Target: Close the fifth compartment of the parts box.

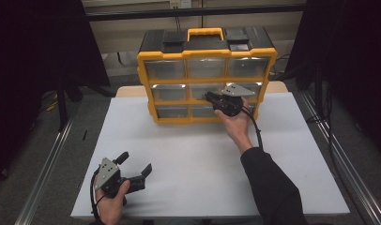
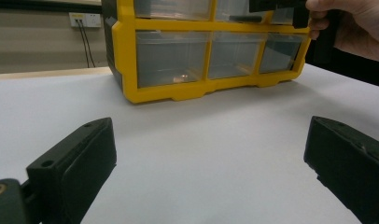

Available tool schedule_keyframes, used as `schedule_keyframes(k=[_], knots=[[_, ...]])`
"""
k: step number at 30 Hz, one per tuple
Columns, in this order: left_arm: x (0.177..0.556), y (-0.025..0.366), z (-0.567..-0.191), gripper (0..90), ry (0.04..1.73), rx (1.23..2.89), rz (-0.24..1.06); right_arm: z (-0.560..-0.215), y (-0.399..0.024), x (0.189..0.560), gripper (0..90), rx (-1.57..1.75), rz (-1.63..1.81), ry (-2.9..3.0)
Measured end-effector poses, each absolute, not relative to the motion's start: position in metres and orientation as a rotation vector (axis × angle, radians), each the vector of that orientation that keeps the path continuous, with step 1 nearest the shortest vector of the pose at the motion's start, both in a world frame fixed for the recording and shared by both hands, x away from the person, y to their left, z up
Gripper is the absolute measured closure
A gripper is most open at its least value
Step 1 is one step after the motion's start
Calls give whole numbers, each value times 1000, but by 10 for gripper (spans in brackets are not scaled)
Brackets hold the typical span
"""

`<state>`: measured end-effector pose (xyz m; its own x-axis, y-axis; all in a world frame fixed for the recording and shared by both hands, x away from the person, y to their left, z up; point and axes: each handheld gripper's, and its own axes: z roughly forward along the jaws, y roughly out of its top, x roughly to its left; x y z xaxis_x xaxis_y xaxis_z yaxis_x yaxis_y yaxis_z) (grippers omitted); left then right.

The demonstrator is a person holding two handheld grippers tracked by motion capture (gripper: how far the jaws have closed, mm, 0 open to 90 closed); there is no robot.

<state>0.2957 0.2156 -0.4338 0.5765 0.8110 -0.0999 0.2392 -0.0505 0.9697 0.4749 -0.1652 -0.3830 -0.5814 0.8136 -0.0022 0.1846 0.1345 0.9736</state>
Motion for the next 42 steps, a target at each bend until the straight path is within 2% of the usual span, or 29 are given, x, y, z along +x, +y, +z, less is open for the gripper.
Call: schedule_keyframes(k=[7,12,20,28,37,42], knots=[[295,215,-433,24,901,1593,593,-383,-167,467,615,976,1507,1847],[295,216,-433,24,900,1595,592,-382,-169,461,533,959,1520,1852],[294,215,-433,24,906,1586,595,-380,-171,452,295,992,1520,1836],[294,215,-433,24,907,1582,598,-380,-176,442,92,1032,1492,1802],[294,215,-432,24,904,1588,604,-381,-185,429,15,1064,1478,1772],[294,215,-432,23,905,1587,612,-381,-191,421,6,1057,1492,1758]])
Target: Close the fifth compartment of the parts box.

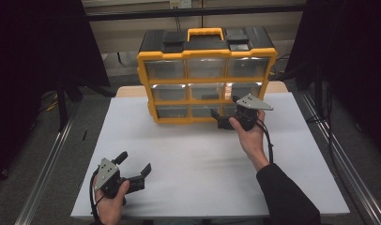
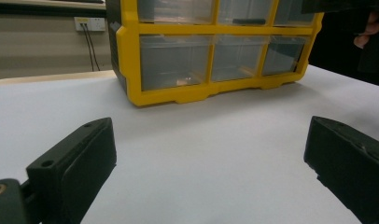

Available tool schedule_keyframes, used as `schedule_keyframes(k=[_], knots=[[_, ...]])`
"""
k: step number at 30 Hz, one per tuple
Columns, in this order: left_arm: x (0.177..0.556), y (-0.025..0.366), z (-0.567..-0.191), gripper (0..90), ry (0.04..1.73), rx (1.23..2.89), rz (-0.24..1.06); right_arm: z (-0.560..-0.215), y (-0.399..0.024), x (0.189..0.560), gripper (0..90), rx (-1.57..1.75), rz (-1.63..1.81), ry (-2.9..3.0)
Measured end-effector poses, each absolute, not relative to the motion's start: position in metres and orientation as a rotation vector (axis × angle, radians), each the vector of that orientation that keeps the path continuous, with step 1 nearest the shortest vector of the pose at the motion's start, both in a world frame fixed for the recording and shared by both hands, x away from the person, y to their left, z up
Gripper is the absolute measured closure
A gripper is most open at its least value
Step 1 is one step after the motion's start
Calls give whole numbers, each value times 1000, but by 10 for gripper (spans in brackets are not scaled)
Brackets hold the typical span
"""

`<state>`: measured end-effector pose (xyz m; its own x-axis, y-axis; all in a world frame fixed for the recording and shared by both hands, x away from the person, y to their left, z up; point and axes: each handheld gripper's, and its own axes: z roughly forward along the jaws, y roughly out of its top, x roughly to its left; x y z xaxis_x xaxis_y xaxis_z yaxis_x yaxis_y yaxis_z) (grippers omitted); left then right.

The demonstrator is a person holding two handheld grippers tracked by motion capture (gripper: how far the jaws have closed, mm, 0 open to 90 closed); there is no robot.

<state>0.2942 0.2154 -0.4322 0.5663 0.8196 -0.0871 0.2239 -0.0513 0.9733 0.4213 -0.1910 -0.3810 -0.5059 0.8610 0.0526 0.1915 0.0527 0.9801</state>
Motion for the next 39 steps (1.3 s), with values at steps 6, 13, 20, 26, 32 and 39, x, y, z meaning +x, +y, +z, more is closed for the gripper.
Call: schedule_keyframes(k=[6,13,20,26,32,39], knots=[[294,216,-432,24,906,1587,613,-386,-197,412,25,1083,1461,1731],[294,217,-432,24,911,1576,617,-387,-203,398,21,1083,1455,1701],[294,219,-431,24,919,1571,628,-389,-211,385,13,1108,1459,1676],[294,218,-432,24,928,1570,630,-391,-219,373,8,1113,1451,1663],[294,218,-432,24,931,1572,631,-391,-227,361,7,1108,1438,1653],[294,218,-431,24,929,1562,636,-395,-234,347,7,1112,1417,1657]])
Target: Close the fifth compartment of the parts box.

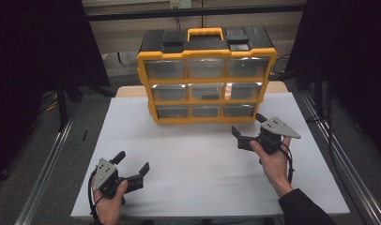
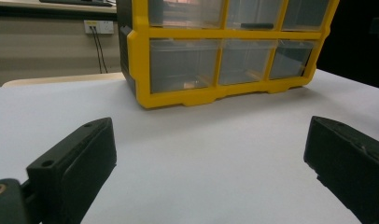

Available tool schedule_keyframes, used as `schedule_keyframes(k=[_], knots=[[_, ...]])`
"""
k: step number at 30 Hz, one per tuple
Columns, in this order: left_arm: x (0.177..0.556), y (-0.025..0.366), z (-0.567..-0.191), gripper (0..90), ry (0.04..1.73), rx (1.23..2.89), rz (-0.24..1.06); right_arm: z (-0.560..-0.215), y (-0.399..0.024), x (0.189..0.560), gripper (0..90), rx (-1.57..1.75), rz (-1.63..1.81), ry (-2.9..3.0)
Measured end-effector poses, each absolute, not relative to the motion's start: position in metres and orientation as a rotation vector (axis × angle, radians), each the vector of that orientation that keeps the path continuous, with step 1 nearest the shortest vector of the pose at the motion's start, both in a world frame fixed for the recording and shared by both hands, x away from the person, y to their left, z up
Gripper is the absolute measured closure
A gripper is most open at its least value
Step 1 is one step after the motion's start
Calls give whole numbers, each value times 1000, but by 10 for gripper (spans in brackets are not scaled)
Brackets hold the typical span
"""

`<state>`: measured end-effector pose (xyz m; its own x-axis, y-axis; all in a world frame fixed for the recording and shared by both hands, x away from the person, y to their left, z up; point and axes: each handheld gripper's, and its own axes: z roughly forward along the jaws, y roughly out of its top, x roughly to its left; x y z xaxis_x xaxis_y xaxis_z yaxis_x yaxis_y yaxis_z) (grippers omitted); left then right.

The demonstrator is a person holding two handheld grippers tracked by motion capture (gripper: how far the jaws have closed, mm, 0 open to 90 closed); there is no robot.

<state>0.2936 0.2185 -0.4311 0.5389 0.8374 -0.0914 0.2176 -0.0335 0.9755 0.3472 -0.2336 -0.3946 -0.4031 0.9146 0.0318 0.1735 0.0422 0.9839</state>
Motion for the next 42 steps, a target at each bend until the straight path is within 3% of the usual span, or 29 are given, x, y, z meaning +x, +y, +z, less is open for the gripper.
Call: schedule_keyframes(k=[42], knots=[[289,223,-429,23,977,1533,668,-418,-291,264,0,1249,1335,1541]])
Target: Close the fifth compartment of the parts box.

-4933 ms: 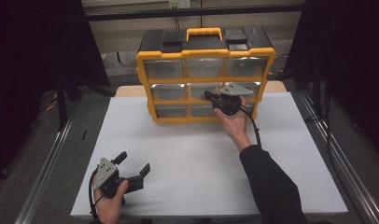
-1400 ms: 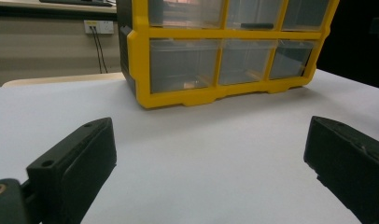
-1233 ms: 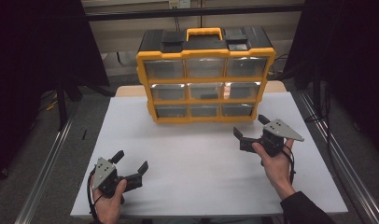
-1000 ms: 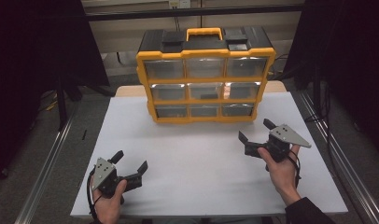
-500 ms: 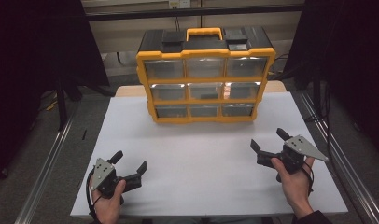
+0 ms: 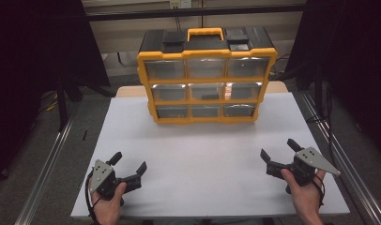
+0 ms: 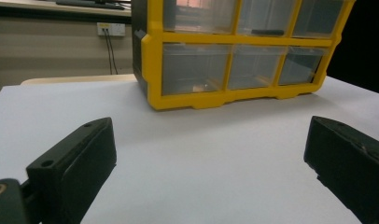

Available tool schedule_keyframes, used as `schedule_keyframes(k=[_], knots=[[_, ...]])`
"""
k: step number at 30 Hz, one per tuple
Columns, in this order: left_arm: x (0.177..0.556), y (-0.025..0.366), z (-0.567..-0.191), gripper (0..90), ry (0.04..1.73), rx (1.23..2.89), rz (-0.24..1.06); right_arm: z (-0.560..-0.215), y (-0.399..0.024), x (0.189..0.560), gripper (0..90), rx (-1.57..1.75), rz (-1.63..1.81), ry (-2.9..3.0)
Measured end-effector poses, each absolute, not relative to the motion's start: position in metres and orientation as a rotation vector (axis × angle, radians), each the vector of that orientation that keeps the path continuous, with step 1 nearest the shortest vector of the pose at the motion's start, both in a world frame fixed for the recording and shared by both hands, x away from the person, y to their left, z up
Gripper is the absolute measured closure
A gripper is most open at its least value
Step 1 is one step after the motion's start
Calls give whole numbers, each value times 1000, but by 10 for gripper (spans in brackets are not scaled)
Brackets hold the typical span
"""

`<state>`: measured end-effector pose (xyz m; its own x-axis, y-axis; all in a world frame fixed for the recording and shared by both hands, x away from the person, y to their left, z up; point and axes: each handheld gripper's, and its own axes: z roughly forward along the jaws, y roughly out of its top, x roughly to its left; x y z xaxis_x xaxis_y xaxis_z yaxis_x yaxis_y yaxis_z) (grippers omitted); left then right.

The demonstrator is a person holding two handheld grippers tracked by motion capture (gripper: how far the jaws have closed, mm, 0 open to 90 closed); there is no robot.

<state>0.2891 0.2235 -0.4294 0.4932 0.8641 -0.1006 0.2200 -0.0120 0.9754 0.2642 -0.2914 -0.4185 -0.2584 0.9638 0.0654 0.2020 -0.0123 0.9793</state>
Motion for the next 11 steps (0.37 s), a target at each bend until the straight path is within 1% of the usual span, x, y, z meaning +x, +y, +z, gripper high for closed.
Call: schedule_keyframes(k=[8,11], knots=[[287,223,-429,25,974,1534,667,-427,-293,251,0,1272,1321,1532],[289,223,-430,25,990,1534,664,-431,-293,251,0,1271,1313,1539]])
